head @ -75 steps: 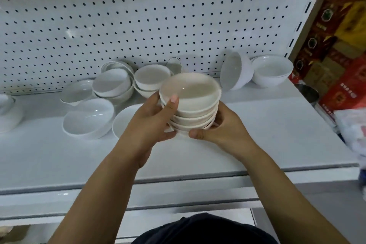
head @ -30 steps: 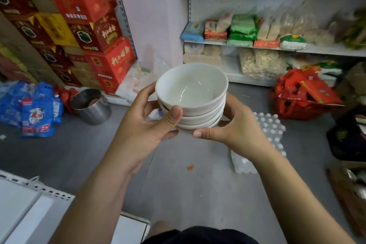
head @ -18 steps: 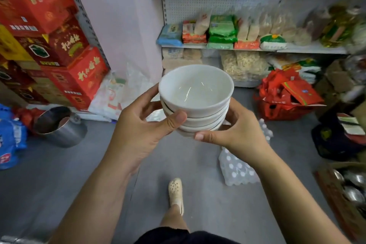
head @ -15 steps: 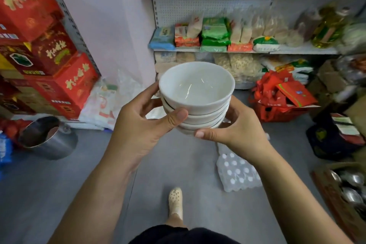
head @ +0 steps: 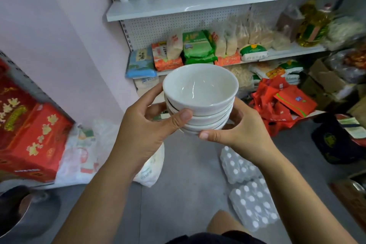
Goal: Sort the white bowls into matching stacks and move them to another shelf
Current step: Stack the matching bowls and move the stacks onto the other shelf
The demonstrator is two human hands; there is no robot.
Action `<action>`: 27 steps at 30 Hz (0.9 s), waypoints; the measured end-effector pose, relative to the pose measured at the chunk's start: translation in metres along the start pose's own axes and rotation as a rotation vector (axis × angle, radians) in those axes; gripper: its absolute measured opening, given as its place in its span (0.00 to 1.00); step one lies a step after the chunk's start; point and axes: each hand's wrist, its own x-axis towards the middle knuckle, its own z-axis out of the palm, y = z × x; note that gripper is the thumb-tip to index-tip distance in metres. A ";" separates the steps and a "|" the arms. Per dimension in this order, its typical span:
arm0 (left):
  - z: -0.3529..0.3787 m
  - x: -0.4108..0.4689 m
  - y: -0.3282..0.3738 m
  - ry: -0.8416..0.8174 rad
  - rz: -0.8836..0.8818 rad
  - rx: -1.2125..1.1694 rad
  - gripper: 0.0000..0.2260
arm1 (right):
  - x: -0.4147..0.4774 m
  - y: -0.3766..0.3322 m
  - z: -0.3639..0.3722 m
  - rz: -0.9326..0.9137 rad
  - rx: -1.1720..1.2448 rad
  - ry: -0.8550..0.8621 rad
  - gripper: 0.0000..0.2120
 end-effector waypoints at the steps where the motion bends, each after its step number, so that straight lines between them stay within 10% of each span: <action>1: 0.001 0.018 -0.003 -0.001 -0.002 0.003 0.36 | 0.016 0.006 -0.002 0.006 0.003 0.001 0.42; 27: 0.046 0.449 -0.031 0.097 -0.039 -0.074 0.38 | 0.457 0.128 -0.077 0.020 -0.022 -0.132 0.39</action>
